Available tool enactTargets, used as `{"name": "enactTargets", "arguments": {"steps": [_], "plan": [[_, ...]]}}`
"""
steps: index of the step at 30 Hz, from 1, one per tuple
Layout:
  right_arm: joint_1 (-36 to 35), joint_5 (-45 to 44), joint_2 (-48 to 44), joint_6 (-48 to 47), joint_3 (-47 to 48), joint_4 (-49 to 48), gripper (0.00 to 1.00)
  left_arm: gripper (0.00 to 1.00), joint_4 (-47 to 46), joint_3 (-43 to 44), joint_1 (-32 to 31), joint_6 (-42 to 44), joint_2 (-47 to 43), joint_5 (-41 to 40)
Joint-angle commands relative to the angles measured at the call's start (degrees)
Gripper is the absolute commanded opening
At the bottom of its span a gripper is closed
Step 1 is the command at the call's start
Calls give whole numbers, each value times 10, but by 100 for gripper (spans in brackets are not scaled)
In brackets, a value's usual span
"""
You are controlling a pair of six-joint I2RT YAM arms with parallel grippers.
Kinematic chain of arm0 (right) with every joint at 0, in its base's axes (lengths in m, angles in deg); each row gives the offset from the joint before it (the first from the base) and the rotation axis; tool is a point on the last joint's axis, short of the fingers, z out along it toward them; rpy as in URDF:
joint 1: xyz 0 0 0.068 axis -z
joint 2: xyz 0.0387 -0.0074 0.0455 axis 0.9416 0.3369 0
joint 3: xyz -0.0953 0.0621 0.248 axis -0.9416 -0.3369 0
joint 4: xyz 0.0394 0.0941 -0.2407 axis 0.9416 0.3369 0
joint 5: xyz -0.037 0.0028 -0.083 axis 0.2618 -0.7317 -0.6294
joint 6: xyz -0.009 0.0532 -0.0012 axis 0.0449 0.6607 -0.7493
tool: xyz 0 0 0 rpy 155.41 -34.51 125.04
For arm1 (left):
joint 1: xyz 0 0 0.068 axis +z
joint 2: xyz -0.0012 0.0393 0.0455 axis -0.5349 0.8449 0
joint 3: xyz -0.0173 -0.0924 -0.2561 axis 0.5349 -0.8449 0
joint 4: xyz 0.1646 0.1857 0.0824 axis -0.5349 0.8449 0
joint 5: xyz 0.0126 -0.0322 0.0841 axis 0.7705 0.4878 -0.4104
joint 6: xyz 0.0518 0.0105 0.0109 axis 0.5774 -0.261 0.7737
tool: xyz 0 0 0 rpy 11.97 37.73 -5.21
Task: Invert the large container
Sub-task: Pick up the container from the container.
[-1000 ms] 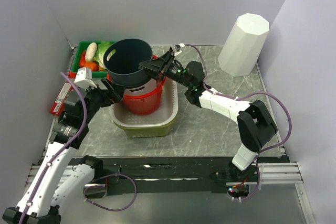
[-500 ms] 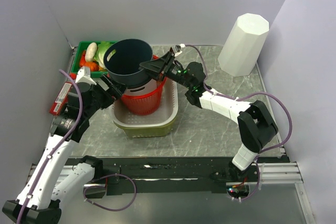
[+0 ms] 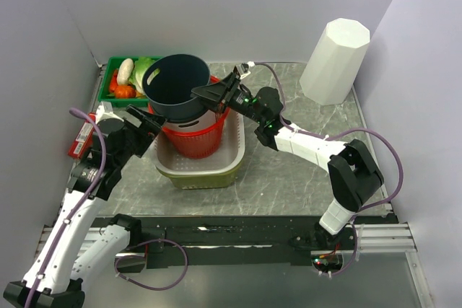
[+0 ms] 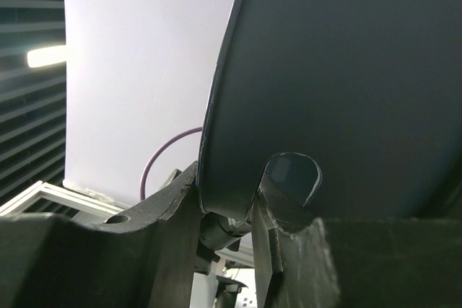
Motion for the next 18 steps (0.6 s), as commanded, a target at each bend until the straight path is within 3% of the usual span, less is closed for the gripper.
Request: {"name": "enactTargets", "arguments": {"steps": [1,18], "plan": [[-9,-1,-36,-16,0,-32,33,96,-23,-12,3,-33,1,-9],[-17,14,-19,-1,32,-79,33,96,-41,-77,3,2,6,-28]]}}
